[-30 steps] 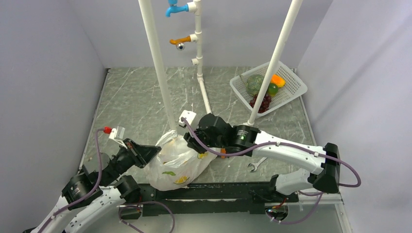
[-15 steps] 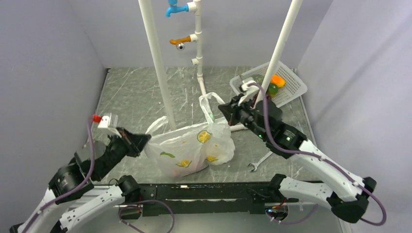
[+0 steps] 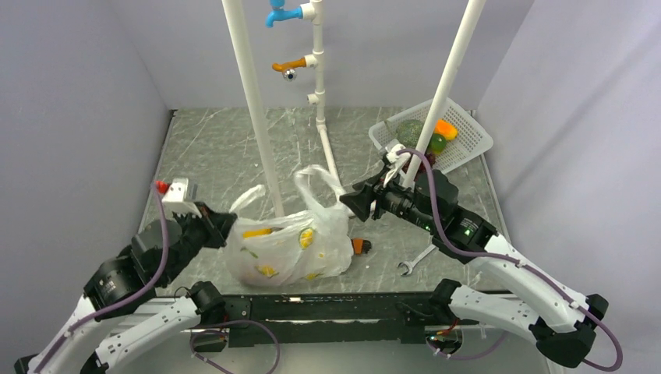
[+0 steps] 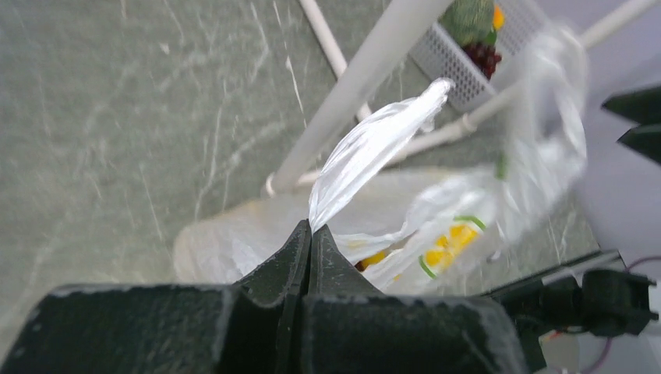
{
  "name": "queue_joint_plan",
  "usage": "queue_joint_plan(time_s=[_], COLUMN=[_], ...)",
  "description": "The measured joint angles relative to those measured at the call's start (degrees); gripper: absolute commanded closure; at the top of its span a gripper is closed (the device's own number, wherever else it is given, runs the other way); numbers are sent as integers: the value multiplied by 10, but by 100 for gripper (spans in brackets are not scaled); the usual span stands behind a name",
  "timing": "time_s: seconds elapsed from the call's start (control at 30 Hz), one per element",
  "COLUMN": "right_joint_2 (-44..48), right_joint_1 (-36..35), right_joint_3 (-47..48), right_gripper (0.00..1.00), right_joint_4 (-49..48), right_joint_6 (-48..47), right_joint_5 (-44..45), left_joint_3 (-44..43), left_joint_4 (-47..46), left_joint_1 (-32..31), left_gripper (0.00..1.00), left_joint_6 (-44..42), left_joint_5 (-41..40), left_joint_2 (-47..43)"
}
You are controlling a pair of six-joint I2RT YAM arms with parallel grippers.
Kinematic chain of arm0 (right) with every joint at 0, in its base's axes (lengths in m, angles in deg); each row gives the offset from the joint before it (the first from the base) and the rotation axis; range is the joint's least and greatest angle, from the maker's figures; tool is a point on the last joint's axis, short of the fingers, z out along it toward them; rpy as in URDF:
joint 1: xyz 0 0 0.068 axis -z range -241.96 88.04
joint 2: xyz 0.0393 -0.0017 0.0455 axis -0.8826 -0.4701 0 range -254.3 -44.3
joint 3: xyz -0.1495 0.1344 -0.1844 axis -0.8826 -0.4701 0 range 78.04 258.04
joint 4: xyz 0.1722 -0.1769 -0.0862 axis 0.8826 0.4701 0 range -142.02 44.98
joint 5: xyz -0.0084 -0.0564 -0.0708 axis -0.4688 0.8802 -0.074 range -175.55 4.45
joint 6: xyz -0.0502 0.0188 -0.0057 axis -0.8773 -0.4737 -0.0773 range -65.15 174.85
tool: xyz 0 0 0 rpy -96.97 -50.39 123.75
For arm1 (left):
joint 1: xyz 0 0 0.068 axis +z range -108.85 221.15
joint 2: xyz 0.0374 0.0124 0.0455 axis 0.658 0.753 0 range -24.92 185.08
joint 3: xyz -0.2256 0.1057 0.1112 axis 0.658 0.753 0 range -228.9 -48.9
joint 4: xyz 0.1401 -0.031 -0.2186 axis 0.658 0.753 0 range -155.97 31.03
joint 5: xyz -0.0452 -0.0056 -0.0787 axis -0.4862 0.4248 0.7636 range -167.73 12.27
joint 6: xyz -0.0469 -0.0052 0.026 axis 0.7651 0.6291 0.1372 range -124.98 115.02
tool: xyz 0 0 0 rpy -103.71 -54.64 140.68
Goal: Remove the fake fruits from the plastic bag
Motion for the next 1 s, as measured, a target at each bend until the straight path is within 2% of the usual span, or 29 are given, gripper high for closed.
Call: queue_joint_plan(time_s=[0.07, 0.2, 0.33, 0.43, 0.57, 0.7, 0.83, 1.0], right_joint_2=[-11, -55, -99, -127, -184, -260, -325, -368], right_joint_1=[0, 0, -14, -89, -208, -261, -279, -279], right_joint_3=[11, 82, 188, 245, 267, 248, 220, 219], right_gripper=[35, 14, 11, 22, 53, 71, 80, 81], right_joint_4=[28, 106, 149, 141, 103, 59, 39, 9], right_joint_6=[-6, -15, -25, -26, -25, -20, -24, -34], right_joint_5=[-15, -31, -78, -93, -111, -107, -72, 1], left_joint_3=[66, 143, 148, 141, 127, 125, 125, 123], left_joint_4=[-2, -1, -12, -14, -16, -21, -22, -21], left_joint_1=[0, 0, 0, 0, 0, 0, 0, 0], left_gripper=[100, 100, 100, 100, 100, 100, 100, 100], left_joint_6=[25, 64, 87, 94, 99, 106, 108, 110], left_joint_5=[18, 43, 53, 54, 54, 53, 52, 52], left_joint_2=[-55, -153, -191, -186, -172, -170, -171, -172])
